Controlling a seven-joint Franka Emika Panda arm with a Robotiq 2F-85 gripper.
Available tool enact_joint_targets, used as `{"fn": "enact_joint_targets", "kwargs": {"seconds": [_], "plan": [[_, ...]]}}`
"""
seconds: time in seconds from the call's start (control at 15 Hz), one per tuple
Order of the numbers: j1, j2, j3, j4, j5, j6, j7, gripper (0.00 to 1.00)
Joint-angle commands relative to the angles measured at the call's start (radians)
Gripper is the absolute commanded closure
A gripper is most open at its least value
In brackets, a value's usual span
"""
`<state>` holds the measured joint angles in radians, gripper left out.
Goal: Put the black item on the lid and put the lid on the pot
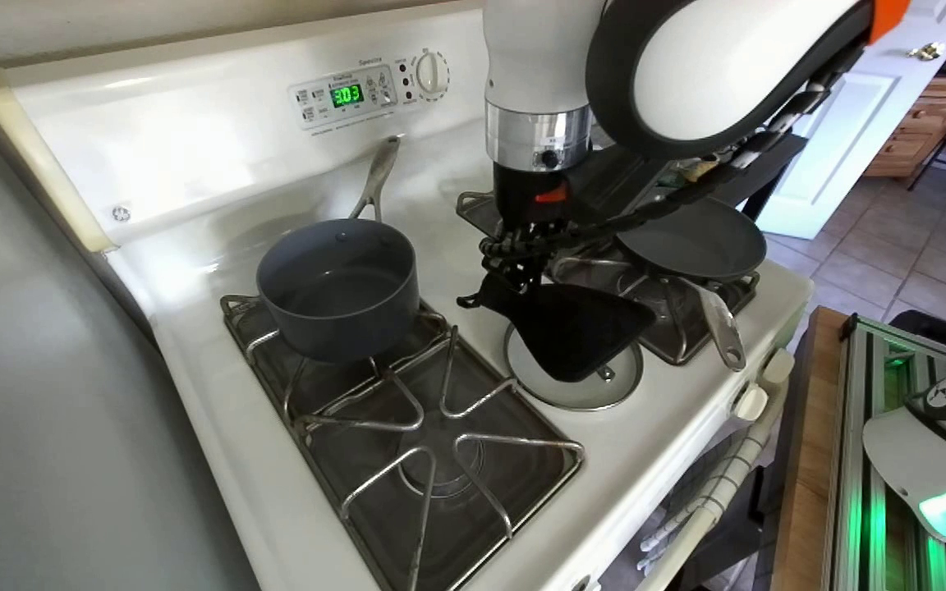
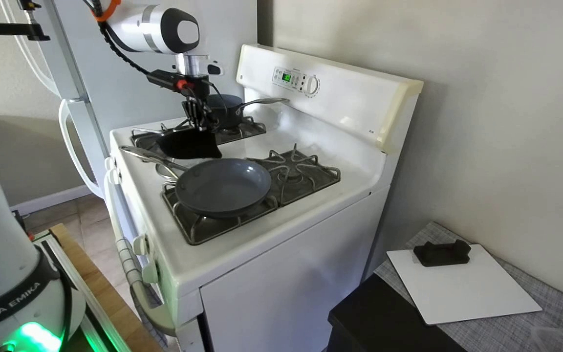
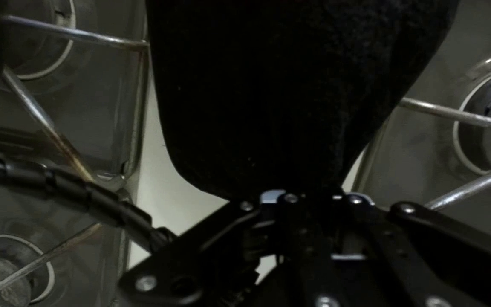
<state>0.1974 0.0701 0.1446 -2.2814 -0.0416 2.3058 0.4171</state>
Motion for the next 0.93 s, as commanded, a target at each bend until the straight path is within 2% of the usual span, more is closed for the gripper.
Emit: {"fn": "enact_joint_targets", "kwargs": {"seconds": [0.0, 0.27, 0.33, 0.47, 0.87], "plan": [[0.002, -0.016, 0.005, -0.044, -0.008, 0.073, 0.066, 0.99], [0.003, -0.023, 0.005, -0.072, -0.021, 0.111, 0.082, 0.99], [0.003, -0.023, 0.005, -0.072, -0.021, 0.107, 0.082, 0.69], [0.002, -0.021, 0.005, -0.074, -0.019, 0.104, 0.080, 0.61], [0.000, -0.028, 0.008, -0.083, -0.001, 0.078, 0.049, 0.11]]}}
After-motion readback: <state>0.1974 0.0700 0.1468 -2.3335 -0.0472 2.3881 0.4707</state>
